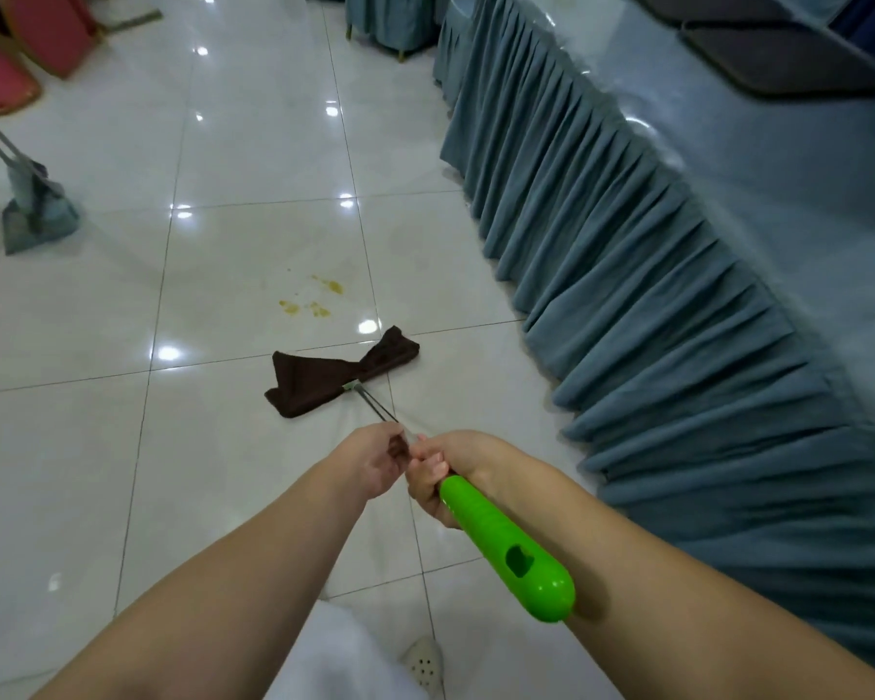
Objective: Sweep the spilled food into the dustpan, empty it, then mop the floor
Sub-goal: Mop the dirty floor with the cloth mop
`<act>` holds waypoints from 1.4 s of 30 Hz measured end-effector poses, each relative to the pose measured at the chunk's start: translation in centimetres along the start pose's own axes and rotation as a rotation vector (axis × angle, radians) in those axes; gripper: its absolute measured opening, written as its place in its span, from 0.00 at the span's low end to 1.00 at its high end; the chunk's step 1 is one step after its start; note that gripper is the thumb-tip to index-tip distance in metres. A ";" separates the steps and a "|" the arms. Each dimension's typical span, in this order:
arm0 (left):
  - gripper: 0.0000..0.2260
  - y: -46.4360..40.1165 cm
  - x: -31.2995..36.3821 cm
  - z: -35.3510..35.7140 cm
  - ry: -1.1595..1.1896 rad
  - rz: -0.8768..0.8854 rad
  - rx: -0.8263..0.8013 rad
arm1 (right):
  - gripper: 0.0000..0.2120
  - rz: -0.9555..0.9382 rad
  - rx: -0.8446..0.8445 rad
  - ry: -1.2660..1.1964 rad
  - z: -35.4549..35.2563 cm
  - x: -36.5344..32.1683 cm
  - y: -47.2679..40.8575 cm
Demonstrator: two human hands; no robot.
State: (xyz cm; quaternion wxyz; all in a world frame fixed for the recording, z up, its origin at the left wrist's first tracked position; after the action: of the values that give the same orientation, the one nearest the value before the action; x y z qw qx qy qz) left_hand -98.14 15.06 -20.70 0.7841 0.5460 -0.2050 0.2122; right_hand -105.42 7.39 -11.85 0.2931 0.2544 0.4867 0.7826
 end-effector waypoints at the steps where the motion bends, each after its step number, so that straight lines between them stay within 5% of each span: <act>1: 0.16 0.6 -0.6 0.0 -0.007 0.008 0.007 | 0.15 0.005 -0.005 0.024 -0.3 0.7 0.5; 11: 0.14 3.8 -1.2 -0.4 -0.064 0.027 0.025 | 0.16 -0.027 -0.044 0.101 0.3 3.7 2.6; 22: 0.15 -0.5 2.2 -1.6 -0.048 0.030 0.027 | 0.16 0.034 -0.099 0.002 3.2 -0.3 0.6; 42: 0.13 -16.6 24.0 -6.5 0.047 -0.064 0.046 | 0.10 0.037 -0.133 -0.217 23.0 -16.3 -6.9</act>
State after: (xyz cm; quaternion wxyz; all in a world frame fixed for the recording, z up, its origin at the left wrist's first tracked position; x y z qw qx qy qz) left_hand -68.49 18.64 -22.24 0.7823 0.5651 -0.1641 0.2044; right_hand -76.85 12.39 -10.88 0.3456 0.3265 0.3946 0.7863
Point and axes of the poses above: each hand's wrist, its own y-axis away from the middle knuckle, its own z-axis out of the palm, x = y × z, the point moved 1 cm from there along -y, towards the middle knuckle, and after that the axes turned 13 degrees about z, right-handed, at the moved point
